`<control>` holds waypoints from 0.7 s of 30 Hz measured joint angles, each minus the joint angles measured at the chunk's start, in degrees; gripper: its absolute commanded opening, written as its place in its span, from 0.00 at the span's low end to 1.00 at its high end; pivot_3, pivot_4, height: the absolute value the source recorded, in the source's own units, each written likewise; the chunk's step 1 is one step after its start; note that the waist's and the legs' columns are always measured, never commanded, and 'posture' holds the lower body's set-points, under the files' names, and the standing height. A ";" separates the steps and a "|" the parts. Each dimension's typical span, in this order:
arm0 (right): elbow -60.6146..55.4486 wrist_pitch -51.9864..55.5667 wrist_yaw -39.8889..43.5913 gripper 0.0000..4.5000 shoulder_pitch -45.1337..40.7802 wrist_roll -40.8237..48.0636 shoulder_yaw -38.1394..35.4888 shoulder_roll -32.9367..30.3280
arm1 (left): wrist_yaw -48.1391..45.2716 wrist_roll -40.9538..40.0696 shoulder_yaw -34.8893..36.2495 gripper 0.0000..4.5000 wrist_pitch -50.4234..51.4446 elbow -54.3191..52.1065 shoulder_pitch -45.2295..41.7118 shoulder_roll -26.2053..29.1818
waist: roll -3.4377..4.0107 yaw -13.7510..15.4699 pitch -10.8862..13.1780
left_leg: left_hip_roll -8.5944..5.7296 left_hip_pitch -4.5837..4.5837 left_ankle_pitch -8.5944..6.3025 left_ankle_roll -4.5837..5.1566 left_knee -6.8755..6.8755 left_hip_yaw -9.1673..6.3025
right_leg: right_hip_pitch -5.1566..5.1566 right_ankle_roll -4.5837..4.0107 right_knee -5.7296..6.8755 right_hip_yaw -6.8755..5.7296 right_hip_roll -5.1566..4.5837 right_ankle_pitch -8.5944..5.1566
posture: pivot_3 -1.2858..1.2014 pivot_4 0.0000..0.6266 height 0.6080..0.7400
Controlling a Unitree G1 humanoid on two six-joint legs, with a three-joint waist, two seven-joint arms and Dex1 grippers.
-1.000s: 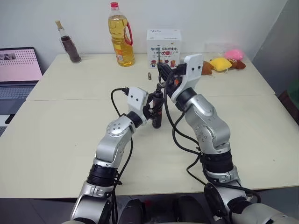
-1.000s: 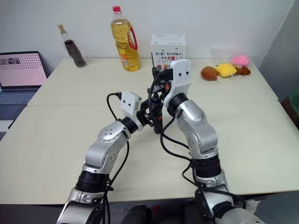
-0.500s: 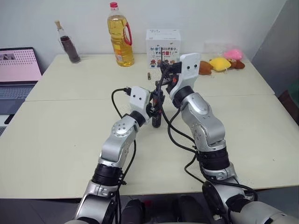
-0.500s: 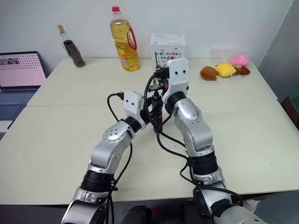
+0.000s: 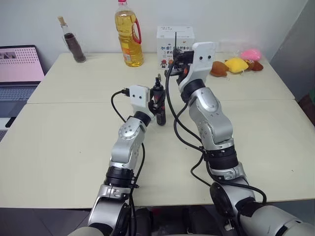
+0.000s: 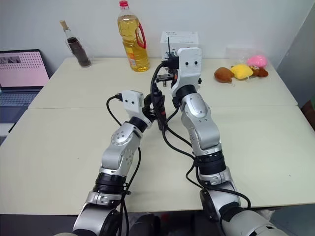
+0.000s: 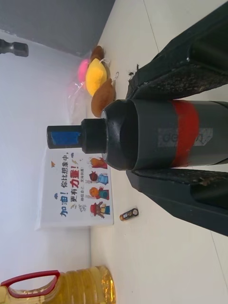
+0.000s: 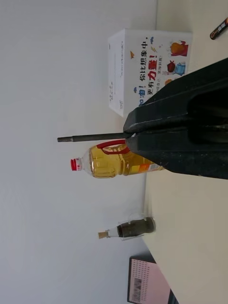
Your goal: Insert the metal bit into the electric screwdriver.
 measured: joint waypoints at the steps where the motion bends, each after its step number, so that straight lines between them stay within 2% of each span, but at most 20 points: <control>1: 0.00 -0.13 -0.09 0.01 0.00 -0.10 0.01 0.14 | 0.00 0.22 -0.12 0.37 -0.30 0.05 0.00 -0.13 | 0.00 0.00 0.00 | -0.01 0.00 0.00 0.01 0.00 0.01 | 0.00 0.00 0.00 0.00 -0.01 0.00 | 0.52 0.24 1.00; 10: 0.78 -1.50 -1.34 0.01 0.00 -0.92 0.04 0.56 | 0.23 3.86 -1.05 0.37 -1.05 0.88 0.27 0.38 | 0.00 -0.17 -0.01 | -0.06 0.14 -0.01 0.01 0.00 0.01 | 0.04 0.00 0.09 -0.01 0.13 0.00 | 0.52 0.24 1.00; 21: 6.23 -4.94 -1.75 0.01 -0.15 -0.92 0.36 0.70 | 1.14 4.05 -1.04 0.37 -0.90 0.86 0.25 0.21 | 0.00 -0.19 -0.01 | -0.04 0.17 -0.01 0.01 0.00 0.01 | 0.05 0.00 0.13 0.01 0.14 0.00 | 0.52 0.24 1.00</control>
